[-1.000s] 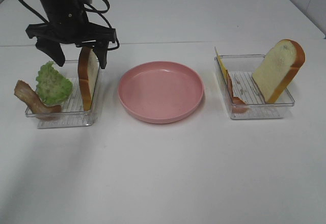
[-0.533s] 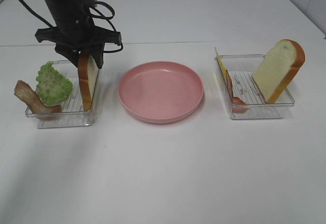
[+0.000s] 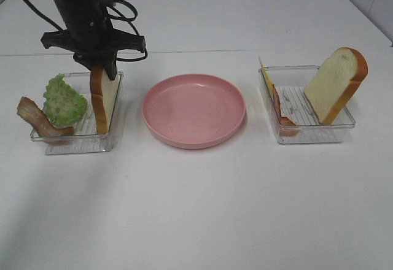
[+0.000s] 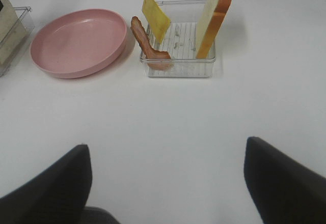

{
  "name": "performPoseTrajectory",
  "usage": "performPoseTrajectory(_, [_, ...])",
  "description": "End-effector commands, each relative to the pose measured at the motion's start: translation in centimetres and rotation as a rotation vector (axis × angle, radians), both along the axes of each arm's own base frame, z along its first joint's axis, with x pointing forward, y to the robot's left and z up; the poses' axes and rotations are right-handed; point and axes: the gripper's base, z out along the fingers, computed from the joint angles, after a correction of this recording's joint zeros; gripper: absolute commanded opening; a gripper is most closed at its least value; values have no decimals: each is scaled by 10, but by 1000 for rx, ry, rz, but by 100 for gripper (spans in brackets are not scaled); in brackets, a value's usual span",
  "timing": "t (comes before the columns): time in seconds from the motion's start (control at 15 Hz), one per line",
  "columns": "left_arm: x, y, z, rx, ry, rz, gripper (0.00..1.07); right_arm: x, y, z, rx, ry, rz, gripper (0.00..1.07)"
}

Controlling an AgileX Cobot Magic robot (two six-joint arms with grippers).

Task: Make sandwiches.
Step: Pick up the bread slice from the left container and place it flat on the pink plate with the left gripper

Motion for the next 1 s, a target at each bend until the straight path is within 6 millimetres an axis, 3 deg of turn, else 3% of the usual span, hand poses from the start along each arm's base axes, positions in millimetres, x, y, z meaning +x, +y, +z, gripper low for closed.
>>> performPoseTrajectory(0.07, [-8, -1, 37, -31, 7, 4, 0, -1, 0, 0, -2, -21, -1, 77])
performPoseTrajectory(0.27, [-17, -1, 85, -71, -19, -5, 0, -1, 0, 0, -1, -21, 0, 77])
performPoseTrajectory(0.4, [-14, -8, 102, -171, -64, -61, 0, -1, 0, 0, -1, -21, 0, 77])
performPoseTrajectory(0.53, [-7, -17, 105, -315, -120, -113, 0, -1, 0, 0, -1, -21, 0, 77])
performPoseTrajectory(0.73, [7, -29, 84, -459, -125, -149, 0, -1, 0, 0, -1, -21, 0, 77])
performPoseTrajectory(0.8, [17, -39, 59, -535, -100, -170, 0, -1, 0, 0, -1, -21, 0, 77])
performPoseTrajectory(1.0, [31, -55, 15, -681, -47, -150, 0, -1, 0, 0, -1, -21, 0, 77])
